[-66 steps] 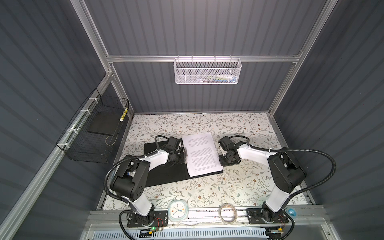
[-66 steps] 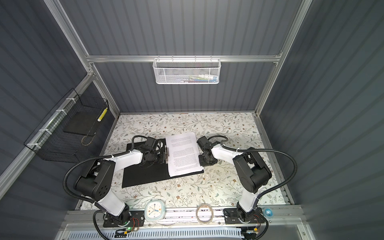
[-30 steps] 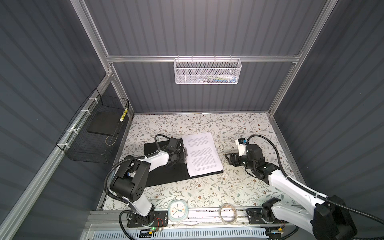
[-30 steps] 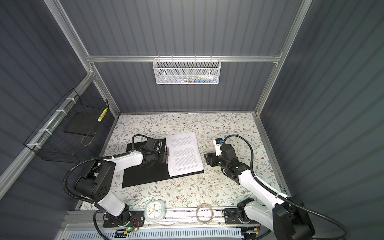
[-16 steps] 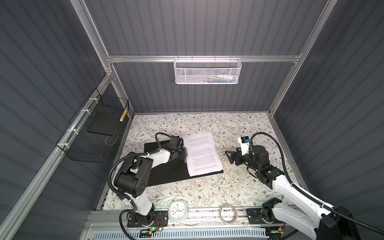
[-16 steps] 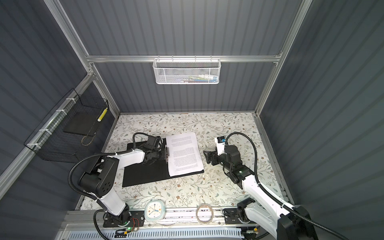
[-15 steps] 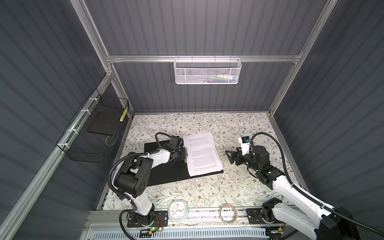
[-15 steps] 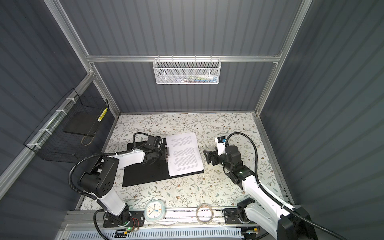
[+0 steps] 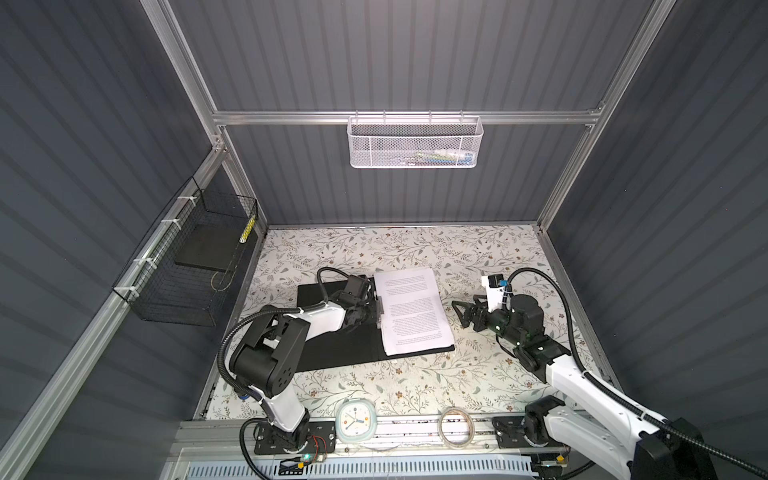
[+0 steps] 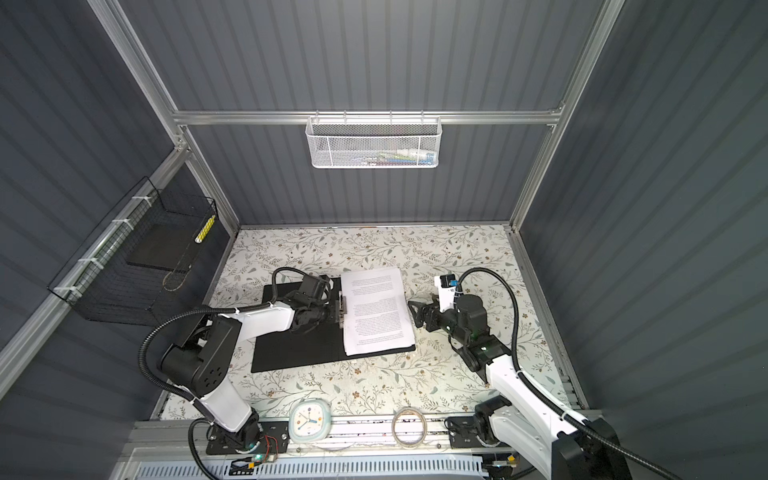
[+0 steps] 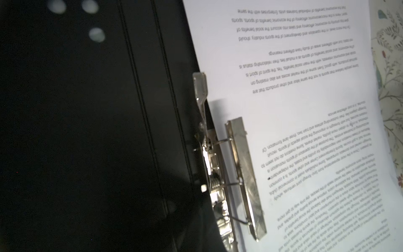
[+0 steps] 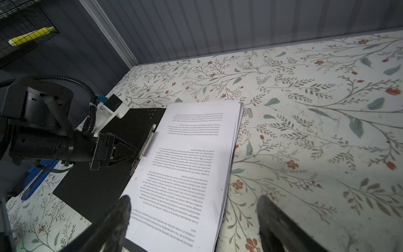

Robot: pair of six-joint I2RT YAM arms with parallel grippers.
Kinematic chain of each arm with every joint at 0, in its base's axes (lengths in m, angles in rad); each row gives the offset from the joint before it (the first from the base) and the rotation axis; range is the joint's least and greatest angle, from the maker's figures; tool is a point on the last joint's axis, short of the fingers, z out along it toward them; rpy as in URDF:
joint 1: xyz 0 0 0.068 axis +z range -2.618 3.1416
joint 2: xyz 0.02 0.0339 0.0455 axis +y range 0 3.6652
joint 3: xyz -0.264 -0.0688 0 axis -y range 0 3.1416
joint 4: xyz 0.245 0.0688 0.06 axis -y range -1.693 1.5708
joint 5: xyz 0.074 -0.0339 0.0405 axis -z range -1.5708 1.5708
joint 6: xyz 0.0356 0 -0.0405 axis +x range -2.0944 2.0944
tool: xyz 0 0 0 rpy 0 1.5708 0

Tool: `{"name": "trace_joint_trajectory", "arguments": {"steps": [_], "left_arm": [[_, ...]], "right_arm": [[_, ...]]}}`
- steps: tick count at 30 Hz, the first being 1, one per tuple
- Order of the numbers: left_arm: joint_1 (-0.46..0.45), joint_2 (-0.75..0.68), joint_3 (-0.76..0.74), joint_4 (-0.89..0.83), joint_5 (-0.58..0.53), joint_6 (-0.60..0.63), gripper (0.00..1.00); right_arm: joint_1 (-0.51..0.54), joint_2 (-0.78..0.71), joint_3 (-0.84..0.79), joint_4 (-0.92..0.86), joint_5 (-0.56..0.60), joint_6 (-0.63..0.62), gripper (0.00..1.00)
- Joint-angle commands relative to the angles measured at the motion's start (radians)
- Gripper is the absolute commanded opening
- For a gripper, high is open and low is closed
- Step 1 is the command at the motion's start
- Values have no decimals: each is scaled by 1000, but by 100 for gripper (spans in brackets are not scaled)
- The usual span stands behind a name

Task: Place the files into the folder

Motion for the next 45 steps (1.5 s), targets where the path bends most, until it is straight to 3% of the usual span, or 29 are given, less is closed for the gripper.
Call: {"name": "trace_joint_trajectory", "arguments": {"steps": [1,5,10,13,14,15,17,18,24,28,35,40,45], "left_arm": [[-38,57,10,-27,43,-61,0],[-70,57,4,40,54,-134,0],[-87,41,18,85,47,-179,0],[-86,-7,64,-44,-41,-154,7],[-81,-33,85,-108,-90,-134,17],[-69,-64,105,-181,-144,-113,36],[-18,-123,118,-288,-223,-90,87],[28,-160,105,-318,-242,-83,99],[267,-292,-17,-382,-255,-59,99],[360,-275,-64,-368,-172,-62,99],[422,-310,-197,-230,-57,-108,99],[437,-293,-200,-234,-48,-84,99],[442,-279,-204,-219,34,-86,99]], "right_arm": [[-35,-12,6,-27,-27,35,90],[-109,-13,34,-84,-115,47,90],[-187,52,130,-251,-144,29,90],[-199,125,204,-383,-115,4,90],[-201,147,220,-413,-112,-2,90],[-201,163,231,-428,-115,-3,90],[-200,187,232,-424,-132,9,90],[-201,196,230,-408,-149,21,90],[-201,196,243,-370,-203,57,89],[-200,198,259,-365,-225,69,89],[-199,234,286,-357,-284,64,89],[-198,250,297,-329,-317,90,89],[-195,261,294,-303,-330,114,89]]}}
